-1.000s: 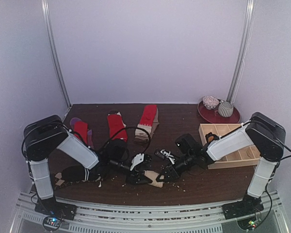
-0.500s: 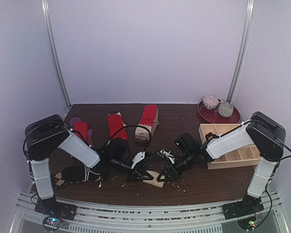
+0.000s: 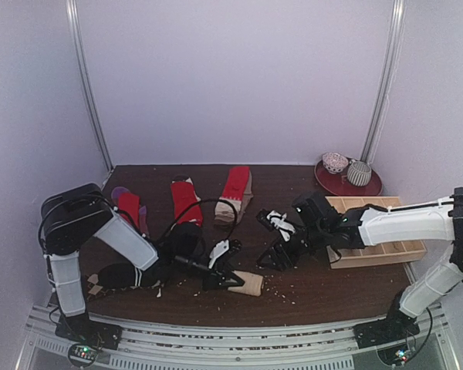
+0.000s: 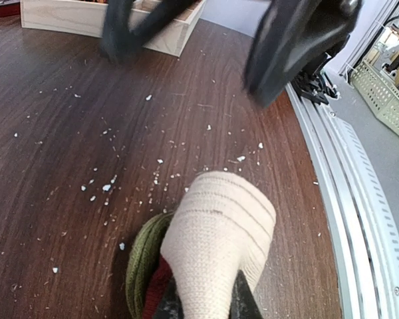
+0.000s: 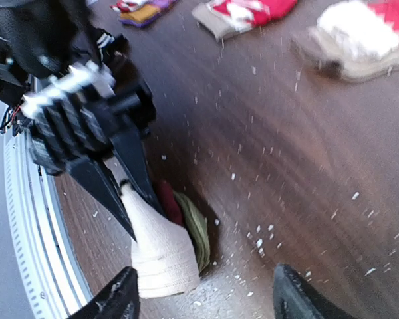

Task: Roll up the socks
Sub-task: Roll a pair of socks at the center of the board.

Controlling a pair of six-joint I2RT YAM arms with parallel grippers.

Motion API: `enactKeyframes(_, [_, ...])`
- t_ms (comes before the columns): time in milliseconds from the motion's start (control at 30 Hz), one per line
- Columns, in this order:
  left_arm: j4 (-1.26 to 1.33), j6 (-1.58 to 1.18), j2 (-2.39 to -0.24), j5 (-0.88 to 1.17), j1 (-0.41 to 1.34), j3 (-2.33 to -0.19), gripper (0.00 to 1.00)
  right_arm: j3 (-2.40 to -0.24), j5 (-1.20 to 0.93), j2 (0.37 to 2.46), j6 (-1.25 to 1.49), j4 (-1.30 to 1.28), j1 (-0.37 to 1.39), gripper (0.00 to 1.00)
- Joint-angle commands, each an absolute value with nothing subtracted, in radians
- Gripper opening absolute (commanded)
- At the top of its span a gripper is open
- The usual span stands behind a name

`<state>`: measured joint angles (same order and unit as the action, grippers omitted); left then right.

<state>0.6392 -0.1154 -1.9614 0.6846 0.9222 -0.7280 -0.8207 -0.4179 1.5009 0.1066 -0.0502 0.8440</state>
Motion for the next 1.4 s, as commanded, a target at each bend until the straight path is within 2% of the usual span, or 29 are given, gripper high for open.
enactKeyframes(0, [0.373, -0.147, -2.058, 0.606, 0.925, -0.637, 0.00, -0.846, -0.334, 1.481, 0.028, -0.067, 0.865, 0.73])
enactKeyframes(67, [0.365, -0.147, -2.067, 0.605, 0.925, -0.642, 0.00, -0.860, -0.360, 1.509, 0.004, -0.093, 0.877, 0.81])
enactKeyframes(233, [0.329, -0.143, -2.087, 0.619, 0.925, -0.665, 0.00, -0.854, -0.342, 1.562, -0.007, -0.092, 0.928, 0.86])
enactKeyframes(300, [0.308, -0.141, -2.090, 0.625, 0.924, -0.670, 0.00, -0.854, -0.337, 1.578, -0.011, -0.093, 0.937, 0.98])
enactKeyframes(333, [0.297, -0.140, -2.092, 0.628, 0.922, -0.670, 0.00, -0.850, -0.346, 1.582, -0.010, -0.084, 0.941, 1.00])
enactKeyframes(833, [0.260, -0.110, -2.066, 0.620, 0.918, -0.684, 0.00, -0.837, -0.280, 1.713, 0.009, -0.042, 0.948, 1.00])
enactKeyframes(1000, [0.249, -0.100, -2.069, 0.623, 0.918, -0.695, 0.00, -0.838, -0.320, 1.741, 0.024, -0.011, 0.956, 0.99])
enactKeyframes(1133, [0.250, -0.091, -2.075, 0.625, 0.917, -0.695, 0.00, -0.824, -0.436, 1.754, 0.043, 0.011, 0.957, 0.96])
enactKeyframes(1367, [0.259, -0.086, -2.083, 0.626, 0.917, -0.699, 0.00, -0.853, -0.506, 1.694, 0.053, -0.042, 0.937, 0.96])
